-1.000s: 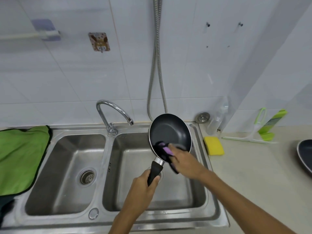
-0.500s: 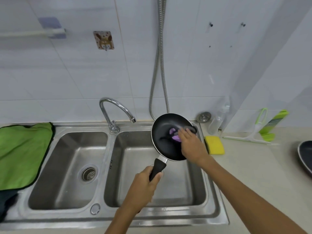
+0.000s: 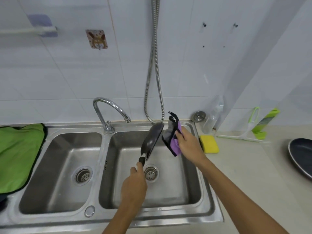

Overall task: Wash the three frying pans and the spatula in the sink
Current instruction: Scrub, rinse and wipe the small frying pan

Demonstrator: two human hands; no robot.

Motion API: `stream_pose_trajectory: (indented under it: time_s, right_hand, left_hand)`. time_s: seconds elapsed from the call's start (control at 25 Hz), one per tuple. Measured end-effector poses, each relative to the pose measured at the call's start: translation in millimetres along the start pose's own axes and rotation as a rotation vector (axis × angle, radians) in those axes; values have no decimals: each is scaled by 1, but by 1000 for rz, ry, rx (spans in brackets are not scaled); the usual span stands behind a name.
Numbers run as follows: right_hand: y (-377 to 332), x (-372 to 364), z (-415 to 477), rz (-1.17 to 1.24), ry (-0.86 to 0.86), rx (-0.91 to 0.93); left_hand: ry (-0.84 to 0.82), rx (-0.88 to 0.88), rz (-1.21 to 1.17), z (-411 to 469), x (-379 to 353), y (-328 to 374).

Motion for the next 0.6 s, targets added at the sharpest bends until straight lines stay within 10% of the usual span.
stream_pose_trajectory:
  time_s: [0.32, 0.6]
  right_hand:
    - [26, -63, -28, -663, -140, 572]
    - [-5, -68, 41, -817, -86, 309]
  left_hand:
    - [-41, 31, 52, -15, 8, -6]
    - [-5, -104, 143, -20, 12, 13]
Point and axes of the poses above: each hand's wrist, its own z-axis towards the middle knuckle, its own x-axis out of the back of the hand, y = z × x, the point moved 4 cm from there along z, towards the middle knuckle
